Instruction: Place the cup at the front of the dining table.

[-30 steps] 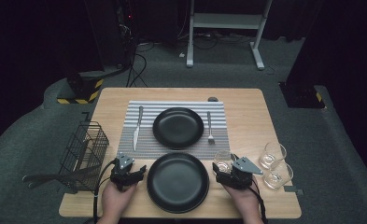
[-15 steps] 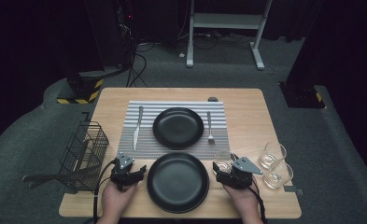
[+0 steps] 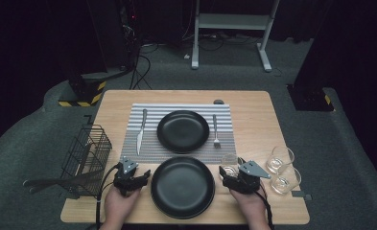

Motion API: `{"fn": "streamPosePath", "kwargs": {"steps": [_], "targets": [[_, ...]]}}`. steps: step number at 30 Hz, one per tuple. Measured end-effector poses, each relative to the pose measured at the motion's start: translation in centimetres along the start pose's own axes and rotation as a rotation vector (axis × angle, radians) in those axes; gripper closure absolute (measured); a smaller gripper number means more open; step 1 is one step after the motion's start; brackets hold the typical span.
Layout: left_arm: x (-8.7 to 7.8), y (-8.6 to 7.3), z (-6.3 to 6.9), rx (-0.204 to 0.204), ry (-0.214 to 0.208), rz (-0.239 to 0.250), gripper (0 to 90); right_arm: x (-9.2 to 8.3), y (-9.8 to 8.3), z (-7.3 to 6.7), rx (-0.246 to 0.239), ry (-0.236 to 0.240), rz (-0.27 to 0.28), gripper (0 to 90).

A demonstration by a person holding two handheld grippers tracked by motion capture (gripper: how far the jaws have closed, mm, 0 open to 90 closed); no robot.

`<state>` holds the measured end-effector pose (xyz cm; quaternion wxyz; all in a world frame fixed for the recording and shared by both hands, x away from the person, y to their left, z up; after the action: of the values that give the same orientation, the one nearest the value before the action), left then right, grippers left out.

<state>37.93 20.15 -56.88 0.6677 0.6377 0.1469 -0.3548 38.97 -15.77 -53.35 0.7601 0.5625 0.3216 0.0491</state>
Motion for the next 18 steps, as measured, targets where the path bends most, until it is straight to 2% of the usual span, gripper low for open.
{"fn": "streamPosePath", "kwargs": {"steps": [18], "targets": [[0.0,0.0,0.1,0.009,0.000,0.001,36.7,-1.1,1.1,0.3,0.004,-0.003,0.050,18.9]]}}
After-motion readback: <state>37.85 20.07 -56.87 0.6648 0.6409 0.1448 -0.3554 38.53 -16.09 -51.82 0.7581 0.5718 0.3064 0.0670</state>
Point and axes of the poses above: each handheld gripper's, and its own axes: x roughly forward along the jaws, y roughly out of its top, z roughly to its right, the point moved 6 cm from there along x, roughly forward along the jaws, and after that the axes turned 11 degrees about -x, right-handed, at the moved point
